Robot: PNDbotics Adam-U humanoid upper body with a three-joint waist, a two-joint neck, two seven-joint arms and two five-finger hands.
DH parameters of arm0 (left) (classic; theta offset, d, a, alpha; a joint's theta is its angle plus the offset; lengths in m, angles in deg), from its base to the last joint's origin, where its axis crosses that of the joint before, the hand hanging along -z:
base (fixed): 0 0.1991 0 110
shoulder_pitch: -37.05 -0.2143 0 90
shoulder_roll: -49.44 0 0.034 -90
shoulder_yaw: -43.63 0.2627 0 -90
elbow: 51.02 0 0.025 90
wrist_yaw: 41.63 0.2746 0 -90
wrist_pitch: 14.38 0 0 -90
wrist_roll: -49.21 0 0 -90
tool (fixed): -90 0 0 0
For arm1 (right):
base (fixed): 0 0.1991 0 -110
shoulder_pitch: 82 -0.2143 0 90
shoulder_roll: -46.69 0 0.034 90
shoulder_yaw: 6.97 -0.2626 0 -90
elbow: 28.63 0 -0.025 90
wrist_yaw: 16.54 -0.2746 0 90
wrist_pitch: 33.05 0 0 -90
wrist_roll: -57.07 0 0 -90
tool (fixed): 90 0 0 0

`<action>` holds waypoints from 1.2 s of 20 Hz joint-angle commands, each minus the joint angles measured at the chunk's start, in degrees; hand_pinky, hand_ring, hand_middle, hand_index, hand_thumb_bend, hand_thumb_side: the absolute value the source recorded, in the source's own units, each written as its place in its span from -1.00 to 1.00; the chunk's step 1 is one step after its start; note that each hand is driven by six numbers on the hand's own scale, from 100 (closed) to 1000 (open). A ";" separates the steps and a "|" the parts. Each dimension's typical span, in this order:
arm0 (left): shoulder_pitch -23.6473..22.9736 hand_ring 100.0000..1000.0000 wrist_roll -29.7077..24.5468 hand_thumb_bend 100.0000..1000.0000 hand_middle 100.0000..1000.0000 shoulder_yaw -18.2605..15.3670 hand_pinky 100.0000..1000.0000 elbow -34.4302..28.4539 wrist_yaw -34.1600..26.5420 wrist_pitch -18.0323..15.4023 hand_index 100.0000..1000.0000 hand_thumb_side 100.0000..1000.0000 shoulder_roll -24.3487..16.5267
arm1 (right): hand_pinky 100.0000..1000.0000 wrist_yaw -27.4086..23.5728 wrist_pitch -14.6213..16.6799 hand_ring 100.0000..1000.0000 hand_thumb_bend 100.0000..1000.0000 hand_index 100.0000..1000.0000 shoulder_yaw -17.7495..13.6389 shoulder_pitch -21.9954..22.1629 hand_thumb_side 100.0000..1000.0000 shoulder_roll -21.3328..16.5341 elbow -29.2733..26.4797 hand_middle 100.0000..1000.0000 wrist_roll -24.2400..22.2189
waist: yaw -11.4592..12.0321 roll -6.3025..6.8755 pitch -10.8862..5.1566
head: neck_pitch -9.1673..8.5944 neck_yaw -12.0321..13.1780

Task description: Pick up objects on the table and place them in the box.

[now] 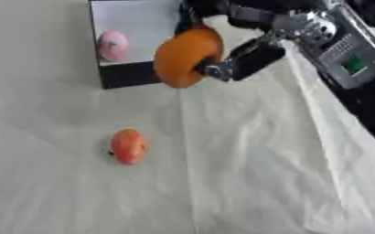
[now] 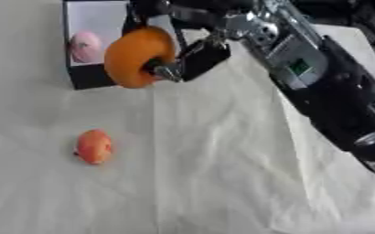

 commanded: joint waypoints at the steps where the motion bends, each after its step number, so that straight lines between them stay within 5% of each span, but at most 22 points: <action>1: 0.78 0.64 0.07 -1.00 0.52 -0.20 0.74 -0.53 -0.29 -0.25 0.49 0.12 -2.06 | 0.51 -1.65 -1.04 -0.01 -1.00 0.22 -1.82 -3.55 -0.89 -2.67 4.39 -0.17 0.41 | 0.24 1.24 -0.91 | -0.07 -0.66; 5: 1.47 0.64 -0.31 -1.00 0.52 0.04 0.74 -0.49 -0.38 -0.39 0.49 0.12 -2.22 | 0.52 -0.83 -0.01 0.00 -1.00 0.22 -1.62 -8.31 -0.89 -2.67 12.36 -0.17 1.48 | 0.86 1.17 -0.25 | -0.43 -1.37; 15: 4.44 0.64 -1.10 -1.00 0.52 0.64 0.75 -0.78 -1.11 -0.44 0.49 0.12 -2.12 | 0.53 6.19 8.53 0.01 -1.00 0.21 -3.20 -17.51 -0.88 0.89 35.63 -0.18 4.39 | 5.16 -0.06 2.26 | -3.40 -5.00; 24: 5.36 0.64 -1.66 -1.00 0.52 0.89 0.75 -0.94 -1.23 -0.05 0.48 0.12 -1.51 | 0.51 18.47 13.92 0.04 -1.00 0.23 -2.30 -18.35 -0.73 5.49 44.71 -0.15 8.13 | 7.00 -0.83 3.32 | -3.93 -6.76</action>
